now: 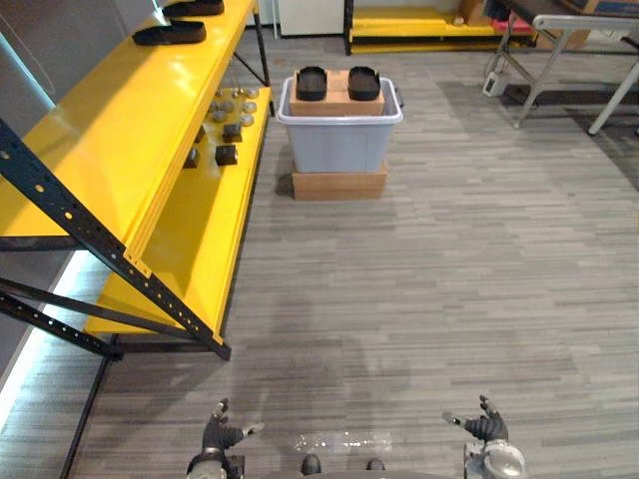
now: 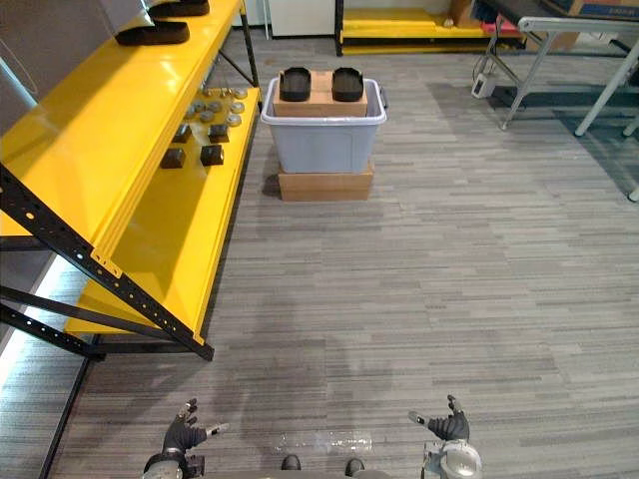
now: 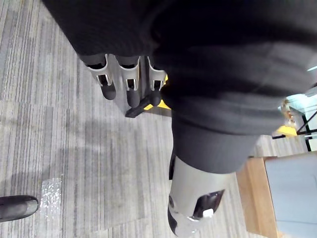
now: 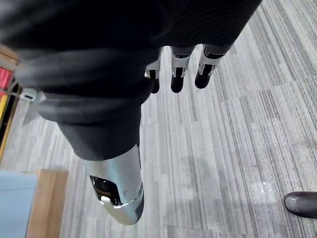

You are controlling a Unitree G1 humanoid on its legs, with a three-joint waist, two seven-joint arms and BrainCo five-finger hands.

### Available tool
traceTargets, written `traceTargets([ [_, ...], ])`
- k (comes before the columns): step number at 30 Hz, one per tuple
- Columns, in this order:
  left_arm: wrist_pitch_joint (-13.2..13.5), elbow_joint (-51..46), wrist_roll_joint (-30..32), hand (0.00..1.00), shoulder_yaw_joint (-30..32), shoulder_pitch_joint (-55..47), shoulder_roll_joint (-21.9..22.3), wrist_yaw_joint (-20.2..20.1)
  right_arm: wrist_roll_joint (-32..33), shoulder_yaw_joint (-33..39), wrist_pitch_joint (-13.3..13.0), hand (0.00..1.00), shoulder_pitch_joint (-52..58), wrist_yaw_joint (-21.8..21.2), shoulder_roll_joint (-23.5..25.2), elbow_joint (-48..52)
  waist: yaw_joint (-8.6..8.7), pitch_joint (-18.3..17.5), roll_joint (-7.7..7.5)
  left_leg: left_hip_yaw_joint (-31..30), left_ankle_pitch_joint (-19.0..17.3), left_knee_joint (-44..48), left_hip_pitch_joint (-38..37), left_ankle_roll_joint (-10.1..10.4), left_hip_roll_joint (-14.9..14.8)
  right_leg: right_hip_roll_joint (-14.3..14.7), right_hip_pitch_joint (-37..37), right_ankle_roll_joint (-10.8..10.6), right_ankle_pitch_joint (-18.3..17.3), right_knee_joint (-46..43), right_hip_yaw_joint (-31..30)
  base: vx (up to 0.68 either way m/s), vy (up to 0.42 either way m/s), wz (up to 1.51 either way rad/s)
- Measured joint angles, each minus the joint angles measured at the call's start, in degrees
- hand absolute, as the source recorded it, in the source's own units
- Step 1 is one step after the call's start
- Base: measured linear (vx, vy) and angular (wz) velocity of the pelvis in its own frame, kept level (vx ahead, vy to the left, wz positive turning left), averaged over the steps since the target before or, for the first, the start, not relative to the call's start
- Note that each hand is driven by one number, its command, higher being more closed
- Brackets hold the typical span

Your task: Walk over and take plastic housings, then place them on the shelf

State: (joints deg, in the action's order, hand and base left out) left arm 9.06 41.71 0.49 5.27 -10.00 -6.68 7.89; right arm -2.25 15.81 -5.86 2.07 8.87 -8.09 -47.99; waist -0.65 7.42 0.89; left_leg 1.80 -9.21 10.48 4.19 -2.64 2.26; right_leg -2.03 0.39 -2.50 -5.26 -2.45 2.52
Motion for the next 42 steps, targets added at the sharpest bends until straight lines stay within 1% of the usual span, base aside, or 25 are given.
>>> traceTargets([
  [3, 0.0, -1.5, -0.9, 0.00, 0.0, -0.1, 0.2, 0.1, 0.5, 0.4, 0.2, 0.00, -1.7, 0.8, -1.4, 0.0, -0.20, 1.1, 1.71, 1.4, -6.0, 7.8, 2.5, -1.2, -0.3, -0.6, -4.9, -3.7, -6.1, -12.2, -0.9, 0.06, 0.110, -0.24],
  [5, -0.2, -1.6, -1.1, 0.00, -0.1, 0.0, -0.1, 0.4, 0.7, 0.3, 0.3, 0.00, -2.3, 1.0, -1.2, 0.0, -0.21, 1.7, 1.84, 2.2, -7.8, 10.4, 1.4, -2.6, 0.4, -2.7, -11.8, -5.9, -9.0, -29.3, 1.2, 0.15, 0.155, -0.13],
  [8, -0.2, -1.9, -1.1, 0.00, -0.1, 0.8, -0.6, 1.0, 1.1, -0.2, 1.2, 0.00, -2.4, 1.0, -1.3, -0.1, -0.19, 2.8, 1.57, 2.0, -8.4, 8.6, -2.1, -3.0, 0.7, -4.7, -15.8, -4.1, -11.5, -32.7, 7.1, 0.21, 0.094, -0.01],
  [10, -0.3, -1.8, -1.7, 0.00, -0.1, 1.8, -0.8, 1.1, 1.8, -1.0, 1.3, 0.00, -3.9, 1.0, -1.6, -0.3, -0.06, 3.7, 1.81, 1.5, -8.5, 5.5, -4.5, -3.0, -0.4, -2.9, -18.6, -3.8, -10.9, -26.1, 8.7, 0.28, 0.031, -0.07],
  [12, -0.4, -1.8, -2.1, 0.00, -0.1, 2.8, -0.7, 1.2, 1.9, -1.4, 1.3, 0.00, -5.4, 1.0, -1.7, -0.5, 0.08, 4.6, 1.86, 1.5, -8.8, 2.8, -7.0, -2.4, -1.7, -0.7, -21.3, -3.0, -5.7, -17.0, 8.7, 0.29, -0.029, -0.05],
  [14, -0.4, -1.7, -2.1, 0.00, -0.1, 3.9, -0.8, 1.5, 2.0, -1.4, 1.3, 0.00, -5.6, 1.2, -1.7, -0.6, 0.36, 5.3, 0.58, 0.6, -9.0, -0.4, -10.4, -1.4, -1.6, -1.0, -23.8, -3.1, 0.9, -9.2, 8.7, 0.34, -0.093, 0.26],
  [16, -0.4, -1.5, -2.1, 0.00, -0.3, 4.6, -0.7, 2.3, 1.9, -1.0, 1.4, 0.00, -5.3, 1.2, -1.7, -0.6, 1.96, 5.4, -1.06, -2.2, -10.4, -2.7, -13.9, 0.9, -1.8, -3.0, -26.5, -1.5, 6.2, -7.0, 8.9, 0.40, -0.171, 0.76],
  [17, -0.4, -1.3, -2.1, 0.00, -0.6, 4.5, -0.7, 2.3, 1.9, -1.0, 1.5, 0.00, -5.1, 1.3, -1.7, -0.5, 3.32, 5.0, -0.33, -3.9, -11.5, -2.8, -15.1, 2.8, -4.0, -2.8, -26.7, 1.3, 11.0, -9.8, 10.8, 0.64, -0.294, 0.75],
  [18, -0.4, -0.9, -2.1, 0.00, -0.6, 4.9, -0.5, 2.3, 1.9, -1.0, 1.5, 0.00, -5.0, 1.3, -1.8, -0.2, 3.35, 4.4, 0.64, -4.8, -12.0, -0.6, -14.6, 4.1, -6.2, -1.9, -28.1, 5.1, 10.0, -15.1, 12.5, 0.66, -0.313, 0.52],
  [19, -0.3, -0.6, -2.1, 0.00, -0.6, 5.2, -0.5, 2.3, 1.9, -1.0, 1.5, 0.00, -5.3, 1.3, -1.6, -0.1, 3.04, 4.4, 0.93, -4.8, -11.6, 2.9, -13.4, 6.5, -7.4, -1.6, -29.0, 6.5, 6.9, -19.4, 13.4, 0.69, -0.351, 0.22],
  [21, -0.4, -0.4, -2.1, 0.00, -0.4, 4.8, 0.0, 2.3, 1.8, -1.2, 1.4, 0.00, -6.1, 1.2, -1.3, 0.1, 2.89, 4.4, 1.26, -4.8, -7.0, 16.9, -9.0, 11.6, -8.6, -0.3, -26.5, 7.9, 1.5, -22.2, 14.1, 0.60, -0.314, 0.07],
  [22, -0.4, -0.3, -2.1, 0.00, 0.0, 4.5, 0.2, 2.3, 1.8, -1.5, 1.4, 0.00, -6.2, 1.2, -1.3, 0.1, 2.82, 4.4, 1.39, -4.7, -3.9, 22.8, -7.1, 11.8, -9.1, 0.4, -24.5, 8.1, 0.6, -21.1, 13.9, 0.58, -0.289, -0.04],
  [24, -0.4, 0.0, -2.2, 0.00, 0.1, 4.1, 0.4, 2.3, 2.1, -2.9, 1.2, 0.00, -6.2, 1.3, -1.2, 0.0, 2.73, 4.6, 2.05, -2.8, -3.3, 40.3, -0.1, 10.2, -12.1, 3.5, -16.9, 8.8, -0.2, -15.7, 13.6, 0.48, -0.218, -0.13],
  [25, -0.4, 0.1, -2.3, 0.00, 0.3, 4.1, 0.7, 2.3, 2.8, -3.0, 1.0, 0.00, -6.1, 1.3, -0.9, 0.0, 2.07, 4.6, 1.93, -1.1, -4.9, 46.9, 3.8, 7.5, -12.8, 4.7, -12.2, 9.1, -0.4, -12.2, 12.9, 0.47, -0.162, -0.34],
  [27, -0.4, -0.2, -2.7, 0.00, 0.4, 3.9, 1.5, 2.3, 3.7, -2.9, 0.7, 0.00, -5.7, 1.5, -1.0, -0.1, 0.70, 4.6, 1.91, 0.3, -6.6, 47.4, 8.9, 4.7, -11.7, 5.5, -6.3, 9.3, -0.6, -7.6, 11.0, 0.44, -0.110, -0.41],
  [30, -0.4, -1.2, -2.7, 0.00, 0.6, 3.5, 2.5, 2.2, 4.0, -2.0, 0.7, 0.00, -5.1, 1.4, -0.9, -0.1, -0.43, 4.8, 1.68, 2.3, -7.3, 32.0, 15.8, 4.3, -7.7, 4.7, 0.8, 8.3, -0.7, -1.8, 8.8, 0.49, -0.013, -0.29],
  [31, -0.4, -1.2, -2.7, 0.00, 0.8, 3.2, 3.2, 2.2, 4.0, -1.1, 0.7, 0.00, -4.8, 1.4, -0.7, -0.1, -0.45, 4.8, 1.63, 2.5, -6.3, 21.7, 17.1, 5.4, -5.9, 4.2, 3.1, 7.3, -1.2, 0.0, 8.4, 0.31, 0.046, -0.11],
  [32, -0.4, -1.2, -2.7, 0.00, 1.1, 2.8, 4.2, 2.1, 4.0, 0.1, 0.7, 0.00, -4.4, 1.5, -0.6, -0.1, -0.61, 4.8, 1.73, 2.9, -3.0, 10.3, 17.8, 7.0, -4.6, 3.9, 5.1, 6.4, -1.9, 1.6, 8.0, 0.39, 0.091, -0.10],
  [34, -0.4, -1.1, -2.7, 0.00, 1.1, 2.5, 5.2, 2.1, 4.0, 0.5, 0.7, 0.00, -3.7, 2.1, -0.6, -0.3, -1.88, 4.1, 2.87, 3.0, 2.6, 3.0, 20.0, 7.6, -4.5, 4.3, 7.4, 4.7, -4.0, 2.8, 7.1, 0.47, 0.166, -0.26],
  [35, -0.4, -0.6, -2.7, 0.00, 1.2, 2.2, 5.3, 2.1, 4.0, 0.5, 0.7, 0.00, -3.1, 2.3, -0.1, -0.3, -3.39, 3.8, 2.33, 3.6, 8.4, 2.9, 19.3, 5.3, -4.1, 3.6, 8.7, 3.1, -5.9, 2.7, 6.0, 0.60, 0.203, -0.35],
  [37, -0.5, -0.7, -2.7, 0.00, 1.6, 1.3, 5.3, 2.2, 4.0, -0.1, 0.7, 0.00, -2.5, 2.2, 1.2, -0.2, -3.57, 2.5, 0.61, 4.9, 11.8, 5.0, 19.4, 0.0, -2.3, 0.9, 9.7, 0.7, -8.3, 1.3, 5.5, 0.52, 0.141, -0.11],
  [38, -0.6, -0.7, -2.7, 0.00, 1.6, 1.4, 5.3, 2.1, 4.0, -0.2, 0.7, 0.00, -2.6, 2.2, 1.7, -0.1, -3.50, 2.5, -0.07, 5.6, 10.4, 6.7, 19.7, -1.2, -1.8, 0.0, 9.6, 0.0, -8.8, -0.1, 5.3, 0.59, 0.170, -0.06],
  [40, -1.1, -0.7, -2.7, 0.00, 1.4, 1.4, 5.5, 2.1, 3.9, 0.0, 0.7, 0.00, -2.8, 2.1, 3.0, 0.0, -3.59, 2.4, -0.55, 6.3, 4.8, 10.5, 18.2, -2.2, -1.1, -2.0, 5.5, -2.4, -10.1, -13.7, 3.6, 0.62, 0.210, -0.07],
  [41, -1.3, -0.7, -2.7, 0.00, 1.3, 1.5, 5.3, 2.2, 3.9, 0.0, 0.7, 0.00, -2.2, 2.1, 3.7, 0.0, -3.40, 2.4, -0.81, 6.5, 2.6, 10.6, 14.8, -2.7, -0.2, -3.5, 1.3, -5.7, -9.0, -27.9, 3.5, 0.55, 0.205, 0.00],
  [42, -1.4, -0.8, -2.7, 0.00, 1.1, 1.6, 5.1, 2.2, 3.9, -0.2, 0.7, 0.00, -1.7, 2.1, 4.1, 0.2, -3.27, 2.4, -0.81, 6.4, 0.2, 10.5, 10.5, -3.0, 0.4, -5.4, -3.7, -7.0, -8.3, -42.6, 3.4, 0.64, 0.224, -0.02],
])
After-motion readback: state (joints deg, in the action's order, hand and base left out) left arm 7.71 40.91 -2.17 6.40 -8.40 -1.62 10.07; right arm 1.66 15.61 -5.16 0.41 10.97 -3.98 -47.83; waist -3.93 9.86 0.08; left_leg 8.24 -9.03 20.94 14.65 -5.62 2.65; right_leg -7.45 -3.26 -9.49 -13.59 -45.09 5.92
